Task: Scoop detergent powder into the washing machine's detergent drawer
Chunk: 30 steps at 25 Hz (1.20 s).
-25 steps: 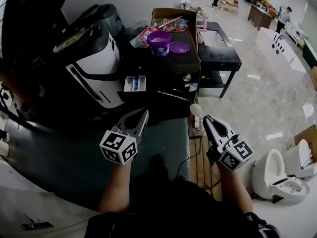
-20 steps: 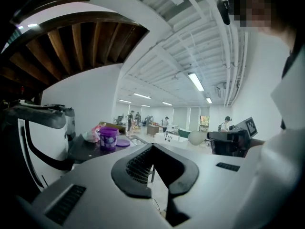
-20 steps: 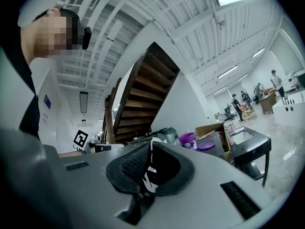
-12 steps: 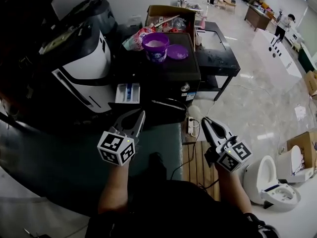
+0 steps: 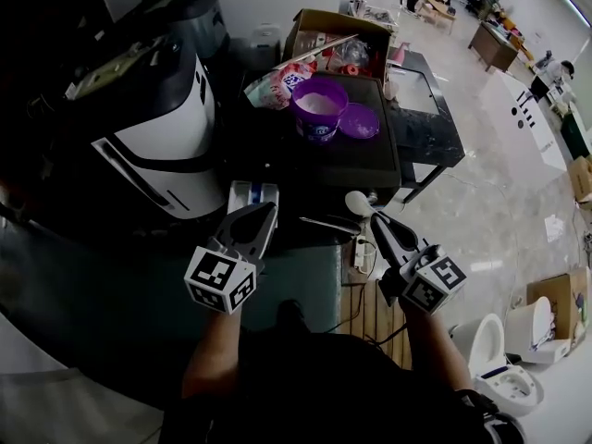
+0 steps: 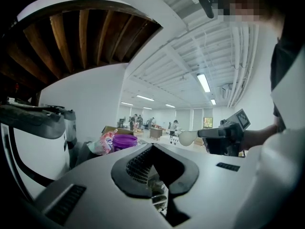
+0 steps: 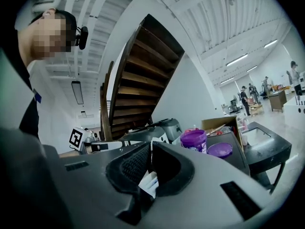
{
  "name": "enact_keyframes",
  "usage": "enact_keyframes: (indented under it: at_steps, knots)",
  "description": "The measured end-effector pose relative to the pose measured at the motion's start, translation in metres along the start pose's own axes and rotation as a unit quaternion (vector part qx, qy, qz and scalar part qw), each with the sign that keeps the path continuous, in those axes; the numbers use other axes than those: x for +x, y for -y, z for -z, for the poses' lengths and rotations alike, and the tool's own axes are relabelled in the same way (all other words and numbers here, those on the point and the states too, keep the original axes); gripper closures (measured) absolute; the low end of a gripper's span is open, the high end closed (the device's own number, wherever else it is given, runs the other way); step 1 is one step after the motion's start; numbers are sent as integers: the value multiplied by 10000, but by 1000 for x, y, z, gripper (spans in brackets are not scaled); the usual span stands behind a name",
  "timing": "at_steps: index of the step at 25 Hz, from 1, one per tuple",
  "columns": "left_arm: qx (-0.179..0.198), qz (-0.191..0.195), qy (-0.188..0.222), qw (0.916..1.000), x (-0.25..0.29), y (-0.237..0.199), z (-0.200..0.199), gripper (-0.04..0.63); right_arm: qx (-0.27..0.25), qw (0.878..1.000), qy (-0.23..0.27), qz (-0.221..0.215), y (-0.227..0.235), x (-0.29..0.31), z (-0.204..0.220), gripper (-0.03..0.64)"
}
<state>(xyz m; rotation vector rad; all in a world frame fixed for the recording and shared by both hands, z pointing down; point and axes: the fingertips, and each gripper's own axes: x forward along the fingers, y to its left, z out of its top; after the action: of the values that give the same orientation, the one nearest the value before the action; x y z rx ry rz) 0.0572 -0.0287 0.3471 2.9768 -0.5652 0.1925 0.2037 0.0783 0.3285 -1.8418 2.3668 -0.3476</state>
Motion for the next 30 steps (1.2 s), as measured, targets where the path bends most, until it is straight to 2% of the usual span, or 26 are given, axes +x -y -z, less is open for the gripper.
enact_keyframes:
  at_steps: [6,14,24,30]
  knots:
    - [47,-76,-3,10000,12,-45,-7,588,-38,9999,-76,-150,2,55,-2,597]
    - [21,-192,-97,9998,30,-68,-11,588,-28,9998,-81,-197,29,84,-8,597]
    - [27,-391,-323,9987,107,-96,-19,588,-9,9991,-123,-417,112,134,-22,597]
    - [-45,-644,-456,9969,158,-119,-24,588,-7,9978,-305,-587,170,168,-28,595]
